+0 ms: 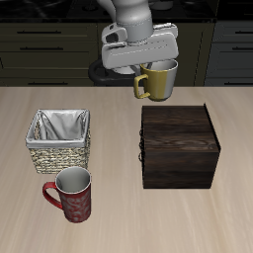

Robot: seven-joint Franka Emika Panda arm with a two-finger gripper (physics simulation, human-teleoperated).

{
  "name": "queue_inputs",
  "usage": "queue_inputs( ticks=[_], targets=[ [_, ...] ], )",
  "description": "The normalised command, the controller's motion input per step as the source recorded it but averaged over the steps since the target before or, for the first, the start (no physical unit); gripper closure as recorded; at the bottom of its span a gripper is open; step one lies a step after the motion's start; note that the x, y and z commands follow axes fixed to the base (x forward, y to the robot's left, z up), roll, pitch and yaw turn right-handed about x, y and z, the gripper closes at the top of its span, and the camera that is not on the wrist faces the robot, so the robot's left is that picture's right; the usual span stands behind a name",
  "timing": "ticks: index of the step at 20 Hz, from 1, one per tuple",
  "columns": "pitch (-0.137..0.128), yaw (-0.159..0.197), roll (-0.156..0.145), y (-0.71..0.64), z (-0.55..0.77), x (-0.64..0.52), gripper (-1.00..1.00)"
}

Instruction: Place the white and yellow mug in the basket

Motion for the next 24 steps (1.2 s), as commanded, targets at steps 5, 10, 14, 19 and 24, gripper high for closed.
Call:
queue_inputs(
  ticks=[5,10,14,19,24],
  targets=[
    [0.024,-0.024,0.04,-0.38,0.08,-0.09,1.0],
    [0.018,-0.001,0.063,-0.49,-0.03,-0.09,1.0],
    [-0.007,-0.047,-0.051,-0.57,0.03,-0.02,1.0],
    [-0.057,0.043,-0.176,-0.44,0.0,0.03,1.0],
    [-0.004,0.044,-0.192,-0.58,0.0,0.12,1.0]
  ],
)
